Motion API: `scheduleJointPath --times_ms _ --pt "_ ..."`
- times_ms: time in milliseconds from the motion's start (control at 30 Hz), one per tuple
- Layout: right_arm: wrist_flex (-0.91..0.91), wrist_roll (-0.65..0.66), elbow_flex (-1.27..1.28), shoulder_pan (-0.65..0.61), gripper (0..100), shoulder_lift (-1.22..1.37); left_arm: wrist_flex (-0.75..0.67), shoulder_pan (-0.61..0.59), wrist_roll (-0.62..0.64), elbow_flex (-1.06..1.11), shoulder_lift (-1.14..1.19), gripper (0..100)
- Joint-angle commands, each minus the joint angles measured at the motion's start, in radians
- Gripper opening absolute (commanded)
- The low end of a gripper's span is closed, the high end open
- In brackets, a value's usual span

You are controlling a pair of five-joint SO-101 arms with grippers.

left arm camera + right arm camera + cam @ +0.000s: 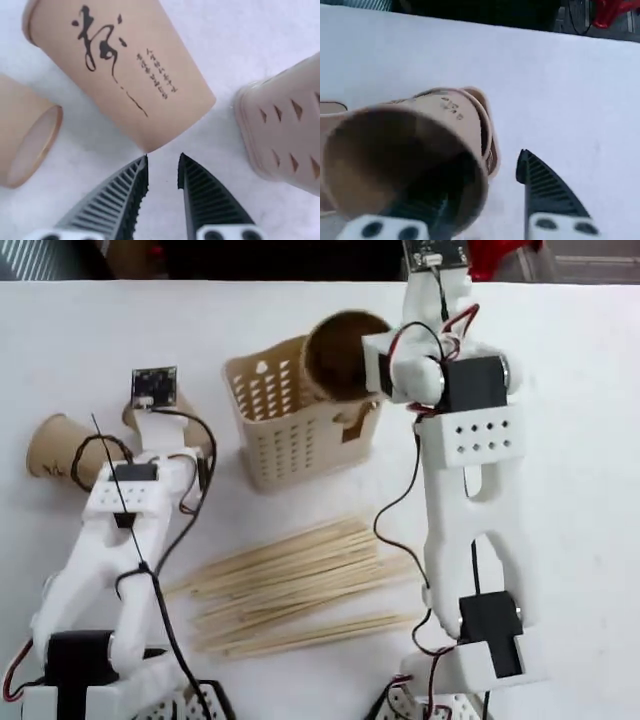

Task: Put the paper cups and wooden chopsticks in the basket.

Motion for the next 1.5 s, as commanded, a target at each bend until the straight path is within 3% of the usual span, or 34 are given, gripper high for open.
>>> scheduleJointPath --times_ms 0,133,267,467,533,633,767,1000,1167,1333,1467 --pt "-0.097 -0.005 -0.046 -0.01 17.6 -0.045 -0.011 0.016 -0.009 -0.005 -0.042 12" --pt "-0.231 -0.005 -0.044 -0.019 17.6 -0.047 -0.012 0.018 -0.009 -0.005 -0.042 12" --pt "-0.229 -0.005 -0.049 -0.039 17.4 -0.07 -0.015 0.018 -0.009 -0.005 -0.042 12" --pt "0.036 0.003 -0.046 -0.042 15.8 -0.214 -0.014 0.018 -0.009 -0.005 -0.042 12" --pt "0.163 0.015 -0.043 -0.033 9.9 -0.26 -0.015 0.016 -0.009 -0.005 -0.042 12" --pt "0.338 0.146 -0.012 0.022 1.0 -0.315 -0.018 0.012 -0.009 -0.005 -0.042 12" --pt "0.297 0.285 0.313 0.165 1.5 -0.427 -0.018 0.008 -0.011 -0.008 -0.042 12" --pt "0.168 0.445 0.875 0.272 2.0 -0.665 -0.018 0.008 -0.011 -0.006 -0.038 12" --pt "0.048 0.45 1.177 0.332 1.8 -0.878 -0.014 0.007 -0.023 -0.006 -0.036 12" --pt "-0.074 0.456 1.461 0.337 2.0 -1.125 -0.009 0.007 -0.146 -0.005 -0.044 12" --pt "-0.104 0.474 1.56 0.341 2.2 -1.271 0.169 0.008 -0.172 -0.101 -0.062 12"
